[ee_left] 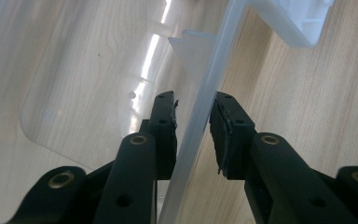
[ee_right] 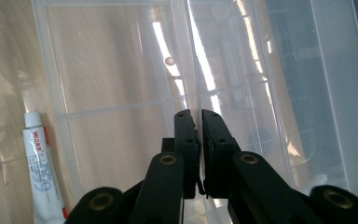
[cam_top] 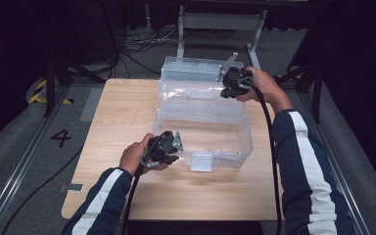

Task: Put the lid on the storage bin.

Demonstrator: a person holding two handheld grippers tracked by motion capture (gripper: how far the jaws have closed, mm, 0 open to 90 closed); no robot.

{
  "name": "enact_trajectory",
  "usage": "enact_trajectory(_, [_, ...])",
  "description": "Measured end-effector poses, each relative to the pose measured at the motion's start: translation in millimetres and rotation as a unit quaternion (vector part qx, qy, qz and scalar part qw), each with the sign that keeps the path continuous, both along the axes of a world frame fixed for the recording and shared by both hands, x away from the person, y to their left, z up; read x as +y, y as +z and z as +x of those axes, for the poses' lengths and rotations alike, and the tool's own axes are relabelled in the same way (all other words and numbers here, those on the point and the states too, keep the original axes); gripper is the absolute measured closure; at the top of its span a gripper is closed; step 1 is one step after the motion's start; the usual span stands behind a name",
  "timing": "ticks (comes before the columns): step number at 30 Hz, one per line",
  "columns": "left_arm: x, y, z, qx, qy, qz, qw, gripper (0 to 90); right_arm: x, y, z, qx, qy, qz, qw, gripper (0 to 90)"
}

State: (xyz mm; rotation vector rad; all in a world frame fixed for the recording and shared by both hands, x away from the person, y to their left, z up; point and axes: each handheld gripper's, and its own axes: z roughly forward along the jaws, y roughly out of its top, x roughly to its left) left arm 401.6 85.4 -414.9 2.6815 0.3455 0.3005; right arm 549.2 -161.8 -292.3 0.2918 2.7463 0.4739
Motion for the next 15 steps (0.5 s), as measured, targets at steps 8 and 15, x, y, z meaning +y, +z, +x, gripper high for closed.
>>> enact_trajectory(8, [0.5,-0.3,-0.9,0.004,0.011,-0.009,0.9999,70.7,2.6,5.9,-9.6,0.004,0.018,-0.005,0.9998,88.6])
enact_trajectory(15, [0.4,-0.6,-1.5,0.002,0.013,-0.010,0.9999,70.1,5.2,8.3,-16.2,0.000,0.022,-0.017,0.9996,88.7])
